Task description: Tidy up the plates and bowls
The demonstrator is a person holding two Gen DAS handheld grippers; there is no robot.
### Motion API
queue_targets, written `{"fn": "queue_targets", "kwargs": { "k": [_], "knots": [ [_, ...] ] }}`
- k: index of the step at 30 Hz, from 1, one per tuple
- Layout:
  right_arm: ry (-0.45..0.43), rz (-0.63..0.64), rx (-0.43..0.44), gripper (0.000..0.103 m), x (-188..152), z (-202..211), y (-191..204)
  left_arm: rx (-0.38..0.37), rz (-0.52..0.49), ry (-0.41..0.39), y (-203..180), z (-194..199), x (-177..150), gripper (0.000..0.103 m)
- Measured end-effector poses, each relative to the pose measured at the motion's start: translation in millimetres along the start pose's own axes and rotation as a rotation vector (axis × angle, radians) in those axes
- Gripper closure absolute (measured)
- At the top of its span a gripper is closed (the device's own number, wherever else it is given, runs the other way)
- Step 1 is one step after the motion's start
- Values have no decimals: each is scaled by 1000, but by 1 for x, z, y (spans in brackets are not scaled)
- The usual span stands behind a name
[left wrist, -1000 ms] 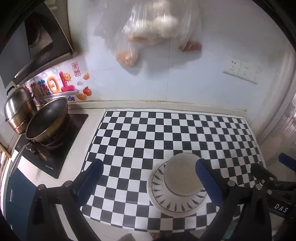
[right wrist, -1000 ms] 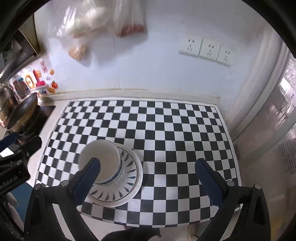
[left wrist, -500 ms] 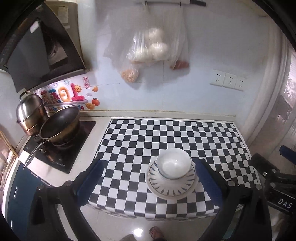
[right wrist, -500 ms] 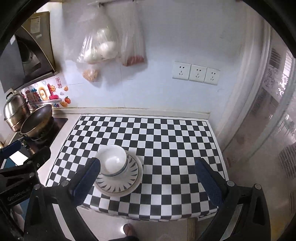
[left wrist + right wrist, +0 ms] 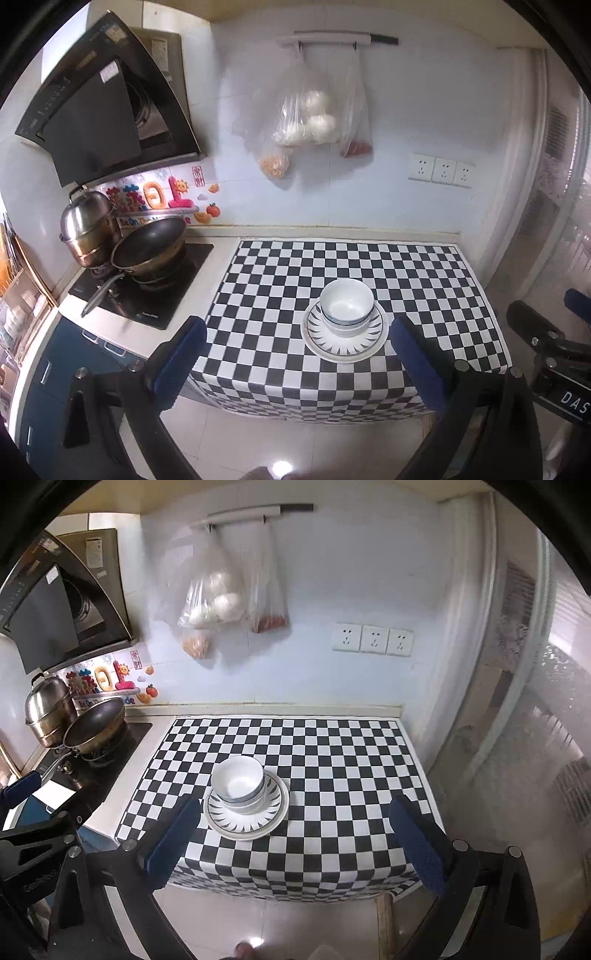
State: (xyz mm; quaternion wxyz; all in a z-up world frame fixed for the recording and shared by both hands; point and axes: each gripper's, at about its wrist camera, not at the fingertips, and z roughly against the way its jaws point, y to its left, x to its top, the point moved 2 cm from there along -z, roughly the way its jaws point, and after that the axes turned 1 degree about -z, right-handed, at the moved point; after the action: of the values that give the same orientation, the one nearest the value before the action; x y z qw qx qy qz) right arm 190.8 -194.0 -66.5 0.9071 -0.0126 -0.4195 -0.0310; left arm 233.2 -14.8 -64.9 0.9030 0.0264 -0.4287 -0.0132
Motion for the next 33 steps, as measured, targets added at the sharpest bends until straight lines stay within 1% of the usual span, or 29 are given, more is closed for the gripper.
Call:
{"fn": "queue_targets", "kwargs": {
  "k": [8,10,17,25,33],
  "knots": [
    [-57,-20,-33,0,-20,70,27,-29,-38,-55,31,49,-11,1],
    [-67,-29,-42,0,-24,84,34,-41,-46,-58,43,61,-16,1],
    [-86,-54,-65,0,-51,132,63,-49,-74,-60,75,87,-38,1],
    [-94,-50,-79,0,-79,165,85,-63,-82,-63,94,115,-61,1],
    [-82,-70,-83,0,-94,173,85,-65,-91,-69,99,127,-71,1]
  ]
}}
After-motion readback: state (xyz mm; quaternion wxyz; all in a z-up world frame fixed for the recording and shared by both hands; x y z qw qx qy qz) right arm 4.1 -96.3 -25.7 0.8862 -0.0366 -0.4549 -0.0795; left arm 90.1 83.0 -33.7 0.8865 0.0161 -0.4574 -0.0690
